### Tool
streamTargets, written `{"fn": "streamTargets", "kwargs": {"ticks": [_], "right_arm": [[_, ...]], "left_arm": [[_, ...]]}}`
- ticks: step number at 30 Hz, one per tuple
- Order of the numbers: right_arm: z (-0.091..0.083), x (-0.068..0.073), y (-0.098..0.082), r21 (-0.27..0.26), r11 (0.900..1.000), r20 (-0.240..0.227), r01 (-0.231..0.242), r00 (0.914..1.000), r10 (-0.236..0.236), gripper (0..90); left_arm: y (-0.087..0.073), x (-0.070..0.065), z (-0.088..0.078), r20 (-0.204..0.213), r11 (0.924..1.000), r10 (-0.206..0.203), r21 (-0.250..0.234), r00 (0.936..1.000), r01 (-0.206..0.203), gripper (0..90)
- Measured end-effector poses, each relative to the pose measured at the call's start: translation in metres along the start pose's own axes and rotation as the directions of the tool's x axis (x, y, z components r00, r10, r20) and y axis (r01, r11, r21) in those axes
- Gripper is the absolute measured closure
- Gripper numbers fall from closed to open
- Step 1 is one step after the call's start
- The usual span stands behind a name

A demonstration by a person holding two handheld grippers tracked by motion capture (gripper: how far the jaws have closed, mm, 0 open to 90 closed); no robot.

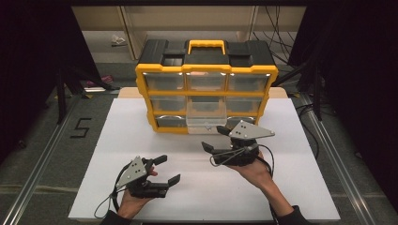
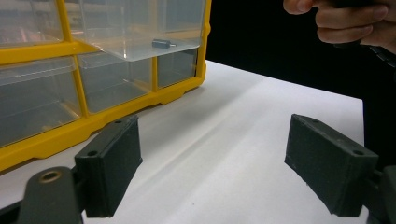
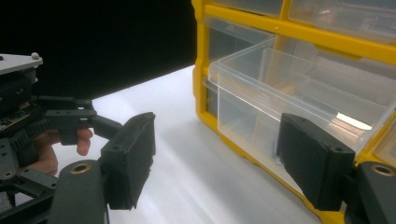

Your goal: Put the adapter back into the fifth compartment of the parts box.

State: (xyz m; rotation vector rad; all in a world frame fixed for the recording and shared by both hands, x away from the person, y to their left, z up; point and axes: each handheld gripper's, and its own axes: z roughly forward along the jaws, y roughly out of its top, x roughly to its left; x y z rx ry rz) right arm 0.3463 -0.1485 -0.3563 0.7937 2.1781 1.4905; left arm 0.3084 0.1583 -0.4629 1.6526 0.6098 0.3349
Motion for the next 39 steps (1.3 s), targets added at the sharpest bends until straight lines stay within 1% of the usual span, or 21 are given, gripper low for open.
{"fn": "streamTargets", "kwargs": {"ticks": [7, 14, 24, 35, 39], "right_arm": [[-0.001, 0.002, -0.006, -0.008, 1.0, -0.009, 0.0, 1.0, 0.0, 28.5], [-0.004, 0.0, -0.012, -0.027, 0.999, -0.022, -0.019, 0.9996, 0.019, 28.0], [-0.011, 0.001, -0.022, -0.064, 0.998, -0.01, -0.023, 0.9997, 0.022, 28.2], [-0.015, 0.005, -0.032, -0.079, 0.997, -0.013, -0.018, 0.9998, 0.017, 27.9], [-0.018, 0.005, -0.036, -0.091, 0.996, -0.001, -0.019, 0.9998, 0.019, 27.7]], "left_arm": [[0.0, 0.0, 0.0, 0.0, 1.0, 0.002, 0.002, 1.0, -0.002, 17.7], [0.0, 0.0, 0.0, 0.0, 1.0, 0.002, 0.003, 1.0, -0.002, 17.7], [0.0, -0.001, 0.0, 0.003, 1.0, 0.003, 0.003, 1.0, -0.003, 17.7], [0.0, -0.001, 0.0, 0.004, 1.0, 0.001, 0.001, 1.0, -0.001, 17.7], [0.0, -0.001, 0.0, 0.005, 1.0, 0.001, 0.001, 1.0, -0.001, 17.7]]}}
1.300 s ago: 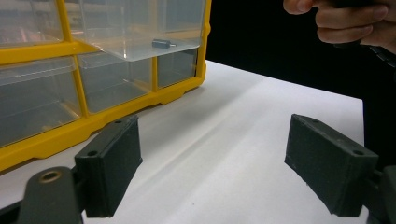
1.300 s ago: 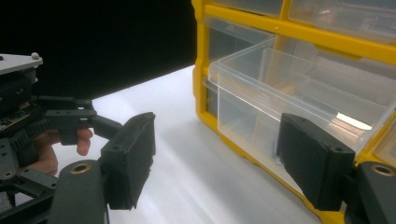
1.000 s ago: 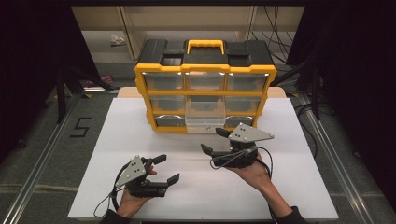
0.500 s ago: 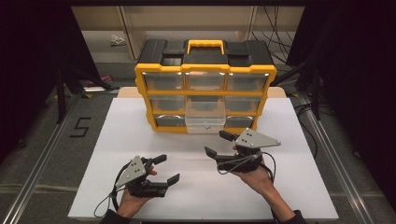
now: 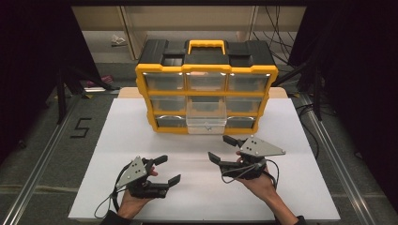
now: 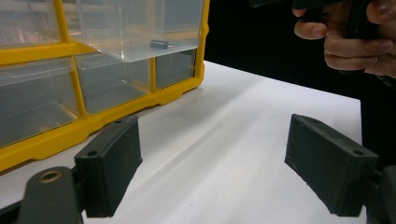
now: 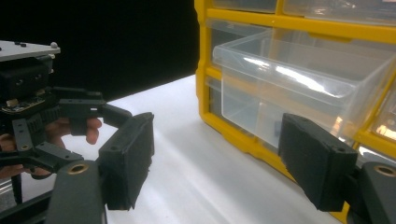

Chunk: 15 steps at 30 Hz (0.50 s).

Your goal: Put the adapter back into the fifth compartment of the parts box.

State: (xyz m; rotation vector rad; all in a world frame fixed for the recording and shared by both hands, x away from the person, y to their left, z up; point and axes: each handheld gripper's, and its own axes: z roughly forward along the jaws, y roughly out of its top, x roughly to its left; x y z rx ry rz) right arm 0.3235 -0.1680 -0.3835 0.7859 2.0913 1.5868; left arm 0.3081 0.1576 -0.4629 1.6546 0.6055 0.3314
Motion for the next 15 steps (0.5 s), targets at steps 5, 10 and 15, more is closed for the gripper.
{"fn": "streamTargets", "kwargs": {"ticks": [5, 10, 15], "right_arm": [[-0.003, -0.001, -0.007, 0.007, 1.0, 0.006, -0.007, 1.0, 0.007, 26.4], [-0.007, -0.001, -0.017, -0.001, 1.0, 0.013, -0.009, 0.9999, 0.009, 25.8], [-0.011, -0.001, -0.023, -0.011, 1.0, 0.004, -0.016, 0.9999, 0.016, 25.0]], "left_arm": [[0.0, 0.0, 0.0, 0.0, 1.0, -0.001, -0.002, 1.0, 0.001, 17.7], [0.0, 0.0, 0.0, 0.001, 1.0, 0.0, -0.003, 1.0, 0.0, 17.7], [0.0, 0.0, 0.0, 0.002, 1.0, 0.0, -0.002, 1.0, 0.0, 17.7]]}}
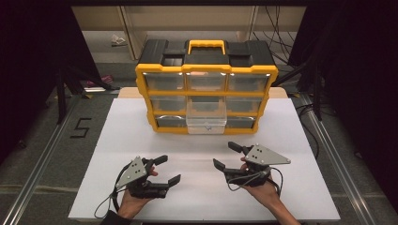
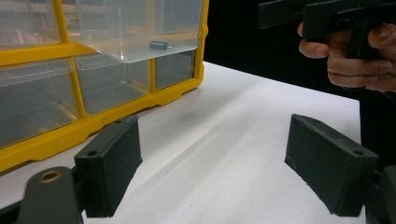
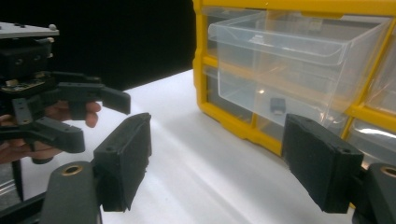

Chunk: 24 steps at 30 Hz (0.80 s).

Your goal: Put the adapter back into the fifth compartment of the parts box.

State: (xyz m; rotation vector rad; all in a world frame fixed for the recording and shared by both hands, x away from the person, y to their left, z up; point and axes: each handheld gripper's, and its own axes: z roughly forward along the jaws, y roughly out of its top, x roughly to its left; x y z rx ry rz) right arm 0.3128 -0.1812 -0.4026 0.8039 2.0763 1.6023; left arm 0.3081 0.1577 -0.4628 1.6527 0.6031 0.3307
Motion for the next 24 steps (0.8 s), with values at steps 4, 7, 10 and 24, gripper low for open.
{"fn": "streamTargets", "kwargs": {"ticks": [4, 7, 10, 24], "right_arm": [[-0.003, 0.0, -0.005, -0.002, 1.0, 0.006, -0.001, 1.0, 0.001, 24.3], [-0.006, 0.0, -0.007, -0.011, 1.0, 0.012, -0.002, 0.9999, 0.003, 23.9], [-0.008, -0.001, -0.01, -0.017, 1.0, 0.028, 0.007, 0.9996, -0.007, 22.7], [-0.02, -0.005, -0.025, -0.009, 1.0, 0.056, -0.008, 0.9984, 0.009, 18.8]], "left_arm": [[0.0, 0.0, 0.0, 0.001, 1.0, 0.001, 0.0, 1.0, -0.001, 17.7], [0.0, 0.0, 0.0, 0.001, 1.0, 0.001, 0.0, 1.0, -0.001, 17.7], [0.0, 0.0, 0.0, 0.004, 1.0, 0.001, 0.004, 1.0, -0.001, 17.7], [0.0, 0.0, 0.001, 0.005, 1.0, 0.003, 0.01, 1.0, -0.003, 17.4]]}}
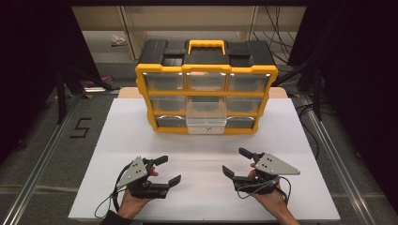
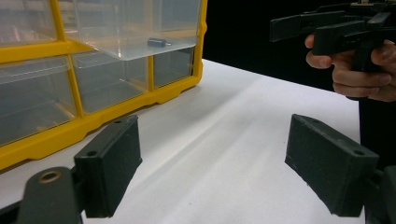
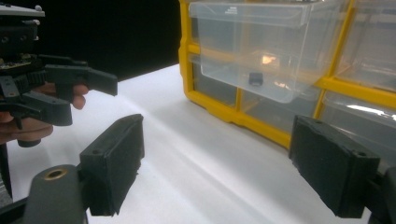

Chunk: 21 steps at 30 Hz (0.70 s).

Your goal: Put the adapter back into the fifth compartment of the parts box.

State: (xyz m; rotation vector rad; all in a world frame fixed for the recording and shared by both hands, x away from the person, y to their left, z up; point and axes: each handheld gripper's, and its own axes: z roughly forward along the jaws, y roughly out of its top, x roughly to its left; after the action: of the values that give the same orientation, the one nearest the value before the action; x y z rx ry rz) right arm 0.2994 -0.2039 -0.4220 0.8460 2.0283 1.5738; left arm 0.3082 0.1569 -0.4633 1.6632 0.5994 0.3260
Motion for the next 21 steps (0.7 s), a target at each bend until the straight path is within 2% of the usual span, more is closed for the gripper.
{"fn": "streamTargets", "kwargs": {"ticks": [14, 21], "right_arm": [[-0.007, 0.001, -0.011, 0.0, 1.0, 0.008, -0.013, 0.9999, 0.013, 17.7], [-0.012, 0.002, -0.017, -0.016, 1.0, 0.021, -0.02, 0.9996, 0.02, 17.5]], "left_arm": [[0.0, -0.001, 0.0, 0.001, 1.0, 0.007, 0.002, 1.0, -0.007, 17.1], [0.0, -0.001, 0.0, 0.001, 1.0, 0.008, 0.003, 1.0, -0.008, 17.1]]}}
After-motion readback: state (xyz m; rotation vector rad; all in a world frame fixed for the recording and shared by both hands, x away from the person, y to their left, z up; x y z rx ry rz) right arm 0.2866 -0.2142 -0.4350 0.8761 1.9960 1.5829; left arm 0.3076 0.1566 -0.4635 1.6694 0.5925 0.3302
